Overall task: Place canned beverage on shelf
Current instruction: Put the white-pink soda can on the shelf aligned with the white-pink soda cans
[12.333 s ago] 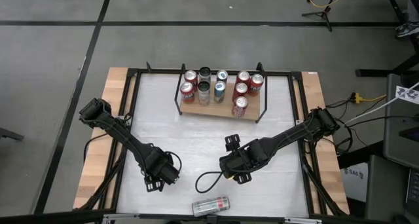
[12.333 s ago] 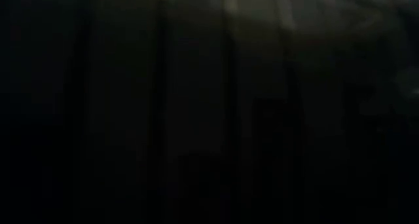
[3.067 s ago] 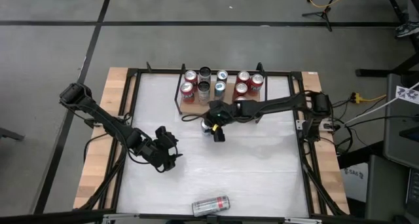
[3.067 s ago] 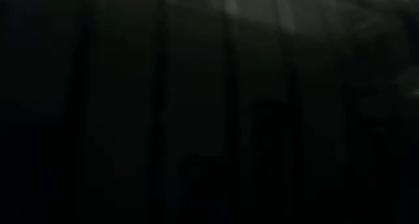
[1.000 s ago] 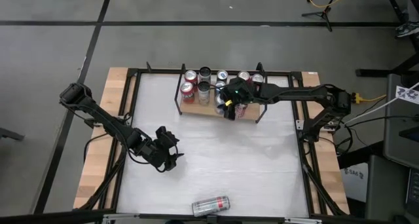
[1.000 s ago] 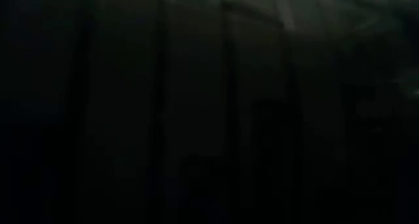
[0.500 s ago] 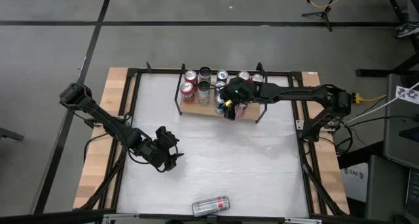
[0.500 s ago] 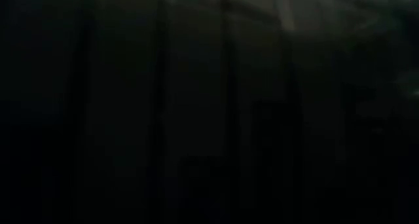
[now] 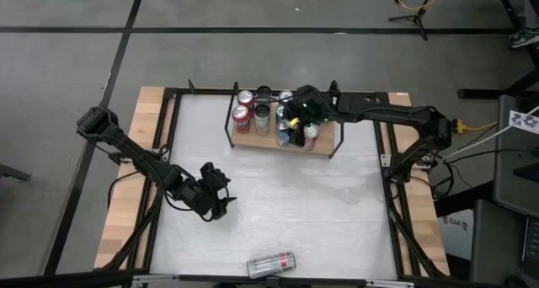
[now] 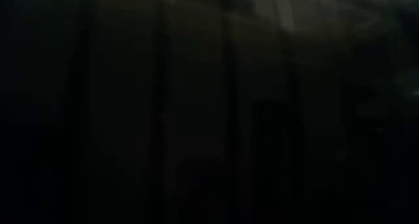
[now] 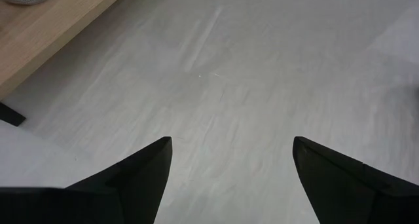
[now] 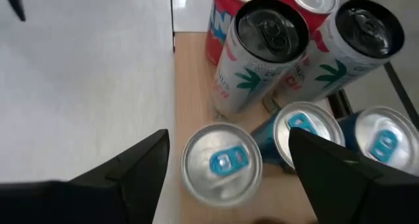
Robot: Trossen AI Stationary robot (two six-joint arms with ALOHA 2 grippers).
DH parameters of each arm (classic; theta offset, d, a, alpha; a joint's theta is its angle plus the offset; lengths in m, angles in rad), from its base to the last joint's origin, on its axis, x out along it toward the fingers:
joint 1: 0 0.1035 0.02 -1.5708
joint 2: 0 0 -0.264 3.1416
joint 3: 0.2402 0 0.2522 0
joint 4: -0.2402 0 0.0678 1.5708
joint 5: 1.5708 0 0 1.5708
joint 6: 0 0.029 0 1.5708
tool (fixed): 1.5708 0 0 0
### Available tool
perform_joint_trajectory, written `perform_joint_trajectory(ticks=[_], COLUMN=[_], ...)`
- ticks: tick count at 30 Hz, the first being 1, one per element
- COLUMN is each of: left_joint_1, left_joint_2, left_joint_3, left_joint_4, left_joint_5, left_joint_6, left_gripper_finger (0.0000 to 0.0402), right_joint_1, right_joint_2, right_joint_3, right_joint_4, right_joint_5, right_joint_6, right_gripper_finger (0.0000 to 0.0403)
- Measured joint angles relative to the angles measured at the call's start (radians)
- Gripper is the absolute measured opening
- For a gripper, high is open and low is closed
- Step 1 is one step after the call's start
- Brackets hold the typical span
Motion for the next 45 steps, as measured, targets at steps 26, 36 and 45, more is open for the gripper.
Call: perform_joint_trajectory(ticks=[26, 36, 45], left_joint_1=[-0.099, -0.115, -0.115], left_joint_2=[0.098, 0.114, 0.114], left_joint_3=[0.000, 0.000, 0.000], left_joint_4=[0.355, 0.382, 0.381], left_joint_5=[0.111, 0.109, 0.109], left_joint_6=[-0.060, -0.053, -0.027], left_gripper_finger=[0.0309, 0.0309, 0.0309], right_joint_1=[0.499, 0.709, 0.879], right_joint_2=[0.000, 0.000, 0.001], right_joint_3=[0.153, 0.144, 0.067], right_joint_4=[-0.187, -0.047, 0.153], right_joint_5=[-0.089, -0.068, 0.036], right_joint_6=[0.001, 0.306, 0.445], right_gripper_finger=[0.0303, 0.0303, 0.0303])
